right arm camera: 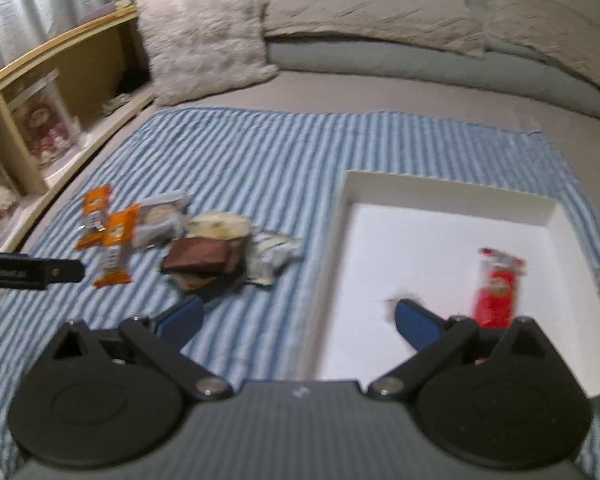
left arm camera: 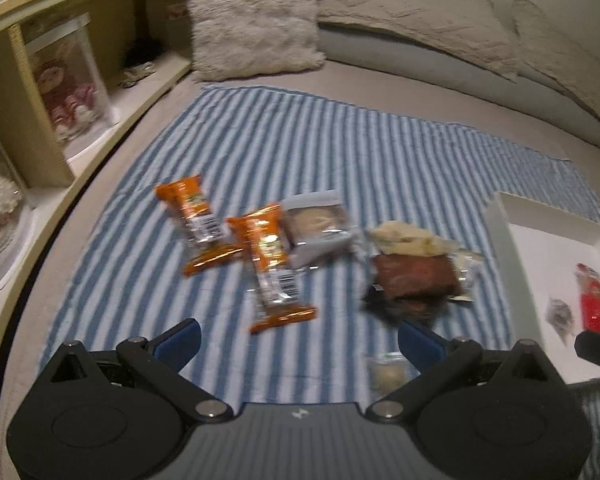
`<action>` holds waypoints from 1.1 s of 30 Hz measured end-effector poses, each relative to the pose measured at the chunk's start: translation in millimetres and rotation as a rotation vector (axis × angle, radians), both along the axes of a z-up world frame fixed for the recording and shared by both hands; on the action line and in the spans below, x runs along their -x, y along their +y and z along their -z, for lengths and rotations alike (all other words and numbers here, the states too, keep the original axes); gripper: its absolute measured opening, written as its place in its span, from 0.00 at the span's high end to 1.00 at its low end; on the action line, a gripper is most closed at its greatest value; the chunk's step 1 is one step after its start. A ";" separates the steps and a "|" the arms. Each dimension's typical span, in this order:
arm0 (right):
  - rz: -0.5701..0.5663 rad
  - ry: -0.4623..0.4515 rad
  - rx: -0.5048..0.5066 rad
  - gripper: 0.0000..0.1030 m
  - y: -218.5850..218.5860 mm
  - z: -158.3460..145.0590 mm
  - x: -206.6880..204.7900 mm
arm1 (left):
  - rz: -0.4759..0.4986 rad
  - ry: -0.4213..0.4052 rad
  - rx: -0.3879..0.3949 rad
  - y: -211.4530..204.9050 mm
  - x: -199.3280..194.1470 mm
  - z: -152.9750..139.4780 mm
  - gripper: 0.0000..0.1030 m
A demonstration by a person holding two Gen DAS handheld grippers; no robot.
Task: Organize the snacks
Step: 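Reach the right tool to the small round clear packet and grasp it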
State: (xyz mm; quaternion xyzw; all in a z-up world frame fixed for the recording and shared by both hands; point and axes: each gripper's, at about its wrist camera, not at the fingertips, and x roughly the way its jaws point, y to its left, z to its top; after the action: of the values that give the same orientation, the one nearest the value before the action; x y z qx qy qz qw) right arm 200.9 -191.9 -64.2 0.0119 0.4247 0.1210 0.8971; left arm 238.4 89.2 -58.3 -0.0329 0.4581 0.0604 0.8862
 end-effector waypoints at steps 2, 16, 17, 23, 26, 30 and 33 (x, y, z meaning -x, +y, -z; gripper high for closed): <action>-0.017 0.013 -0.017 0.00 11.9 1.4 -1.8 | -0.011 0.006 -0.017 7.3 -1.4 3.2 0.00; -0.071 0.139 -0.055 0.05 77.0 22.8 -21.0 | -0.052 0.012 0.018 20.7 -27.4 20.0 0.00; -0.066 0.159 -0.061 0.12 79.8 27.4 -21.5 | -0.062 0.014 0.018 20.0 -31.6 20.9 0.00; -0.033 0.306 -0.192 0.40 89.7 54.3 -39.8 | -0.125 0.043 0.074 21.4 -52.8 28.7 0.00; -0.039 0.317 -0.206 0.46 101.0 60.9 -45.8 | -0.138 0.032 0.111 22.6 -59.8 30.1 0.00; -0.043 0.350 -0.204 0.48 115.5 68.7 -50.9 | -0.151 0.049 0.091 23.0 -70.5 38.4 0.06; -0.040 0.366 -0.164 0.48 127.7 77.4 -55.2 | -0.169 0.082 0.087 28.0 -78.5 48.8 0.14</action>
State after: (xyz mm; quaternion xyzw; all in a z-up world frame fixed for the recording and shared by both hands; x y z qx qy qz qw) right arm 256.1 -64.2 -141.6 0.0980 0.5696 0.1689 0.7984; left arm 316.9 117.1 -107.2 -0.1073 0.4918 0.1163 0.8562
